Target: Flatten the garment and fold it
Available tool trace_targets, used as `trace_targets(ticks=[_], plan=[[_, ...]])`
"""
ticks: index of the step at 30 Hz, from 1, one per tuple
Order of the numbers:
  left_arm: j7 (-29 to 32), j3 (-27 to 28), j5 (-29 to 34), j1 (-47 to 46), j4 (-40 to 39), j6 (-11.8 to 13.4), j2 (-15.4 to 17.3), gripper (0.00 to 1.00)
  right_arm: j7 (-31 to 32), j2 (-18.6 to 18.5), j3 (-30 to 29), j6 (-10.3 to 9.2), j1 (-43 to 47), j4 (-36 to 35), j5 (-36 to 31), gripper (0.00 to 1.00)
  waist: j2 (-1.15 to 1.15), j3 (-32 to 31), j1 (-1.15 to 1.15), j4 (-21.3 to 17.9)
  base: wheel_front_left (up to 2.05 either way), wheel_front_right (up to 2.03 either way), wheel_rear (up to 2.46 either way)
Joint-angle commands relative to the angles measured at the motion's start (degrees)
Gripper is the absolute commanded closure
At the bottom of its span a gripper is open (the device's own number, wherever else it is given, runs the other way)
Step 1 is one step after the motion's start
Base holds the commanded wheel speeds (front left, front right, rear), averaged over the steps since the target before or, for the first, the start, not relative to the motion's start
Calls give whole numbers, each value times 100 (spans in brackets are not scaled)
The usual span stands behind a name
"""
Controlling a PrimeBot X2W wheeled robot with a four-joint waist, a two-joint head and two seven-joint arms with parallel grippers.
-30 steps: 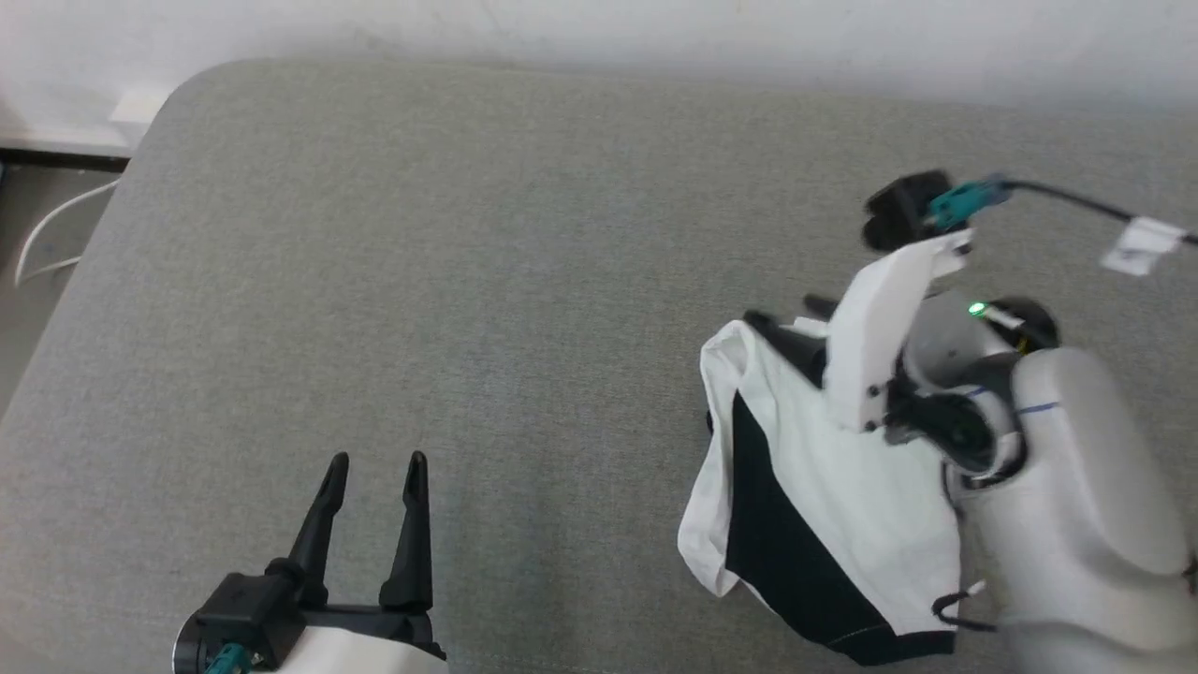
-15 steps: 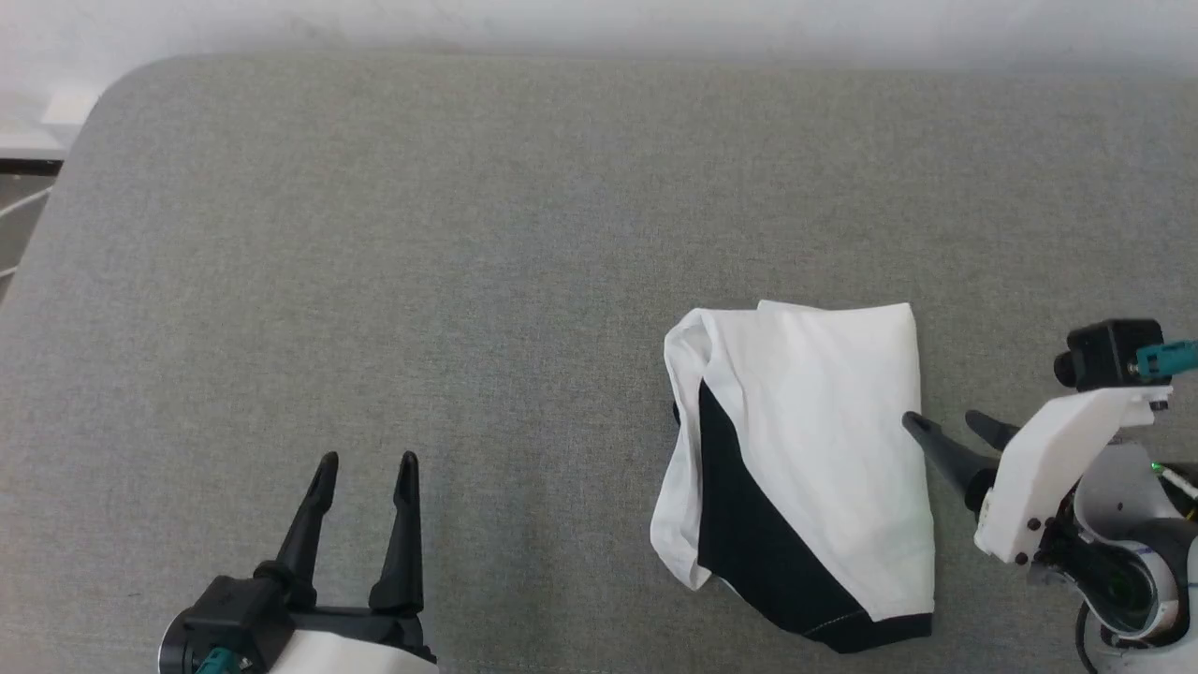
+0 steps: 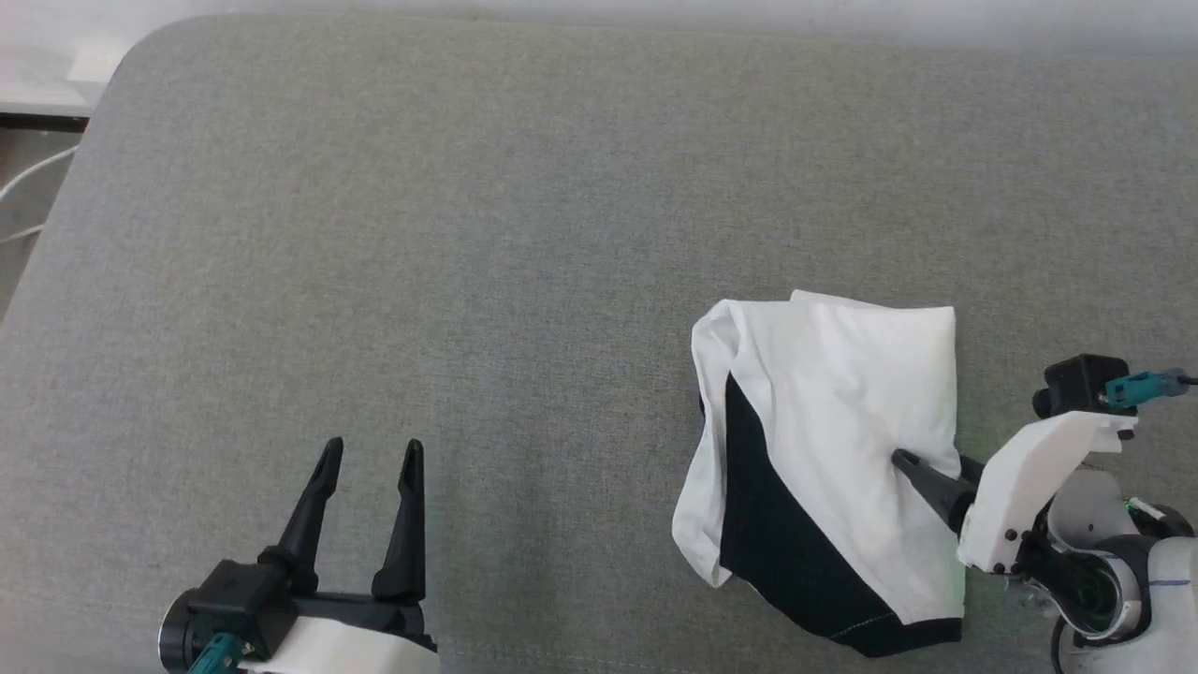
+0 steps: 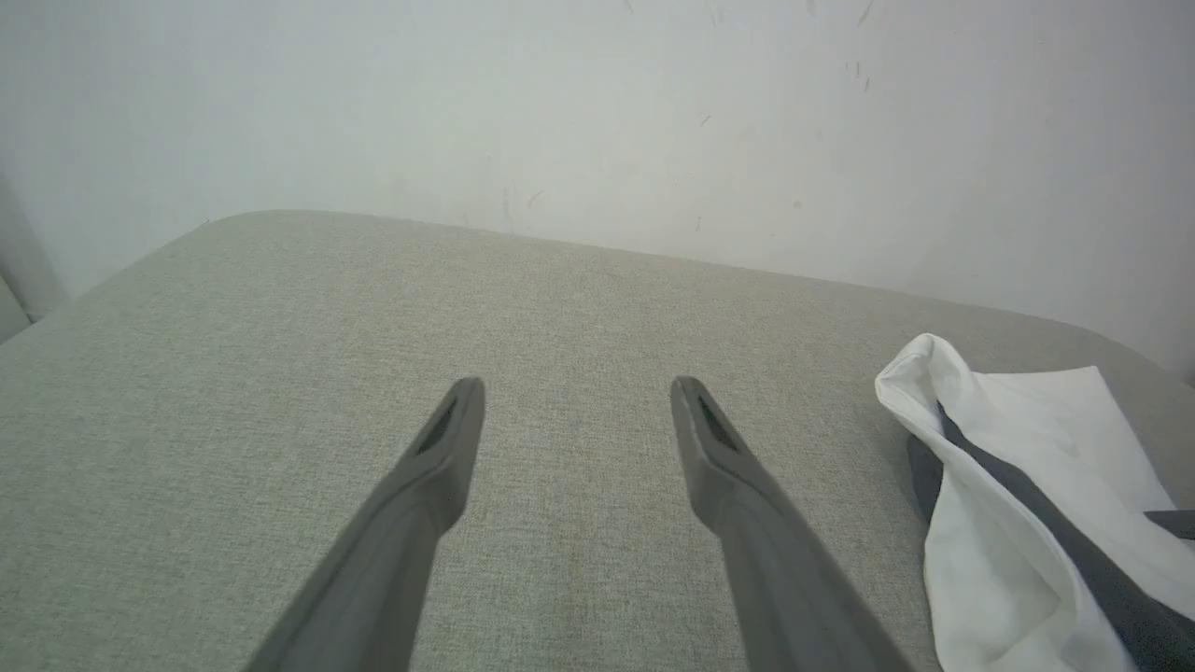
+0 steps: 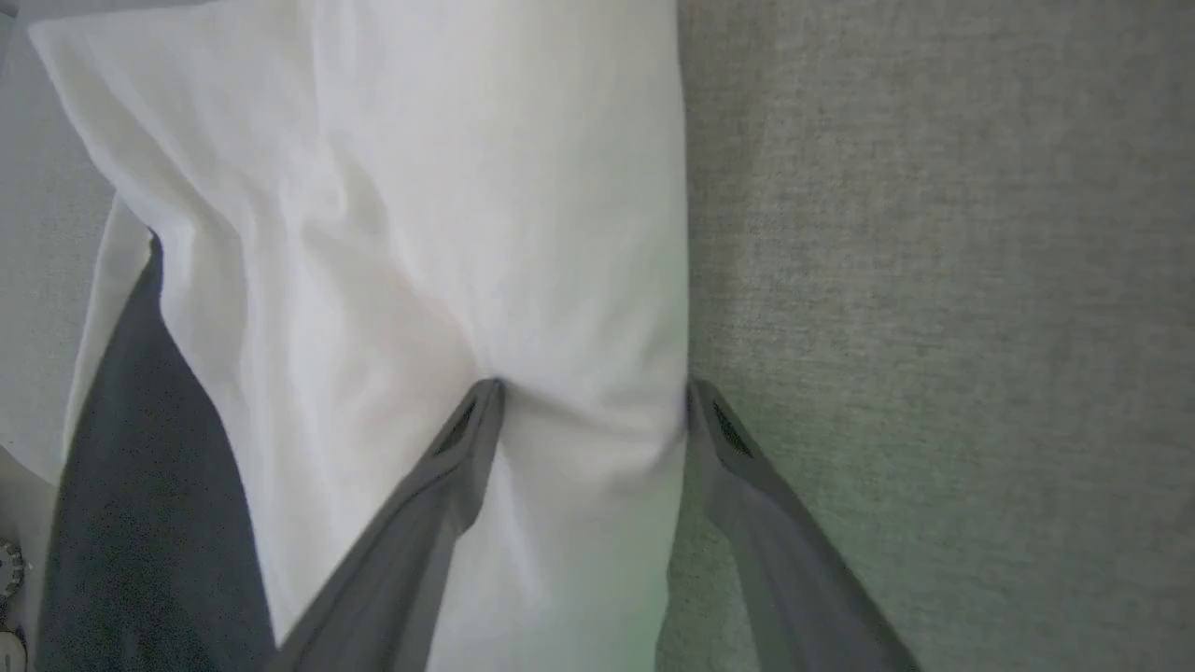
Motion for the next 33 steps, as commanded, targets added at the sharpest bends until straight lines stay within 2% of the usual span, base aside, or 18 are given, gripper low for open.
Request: trace_targets(ticks=[1,7,8,9,10,16,21,33], plan=[[13,-7,42,-122,13,-21,32,0,-50,29,17,-4,-119,158,-21,0,0,30,-1,49,0,0,0],[18,-40,29,-176,45,-29,59,0,-203,37,268,-4,-270,566,90,2,0,49,-1,122,0,0,0],[17,-43,28,-181,54,-29,67,0,-258,37,302,-4,-285,578,94,50,0,40,-1,125,0,0,0],[16,-44,28,-180,65,-28,75,0,-298,37,336,-4,-298,583,73,77,0,19,-1,121,0,0,0],[15,-40,27,-173,76,-24,85,0,-327,37,366,-4,-302,581,53,100,0,-11,-1,111,0,0,0],[15,-35,12,-46,103,17,115,0,-460,27,411,-4,-215,458,16,100,0,-298,-1,-48,0,0,0],[36,-56,9,48,75,27,155,0,-498,-69,624,-4,-200,352,-19,100,0,-550,-1,-365,0,0,0],[164,-133,-19,64,-65,13,233,0,-592,-680,1560,-4,-1007,579,-38,100,0,-714,-1,-1179,0,0,0]])
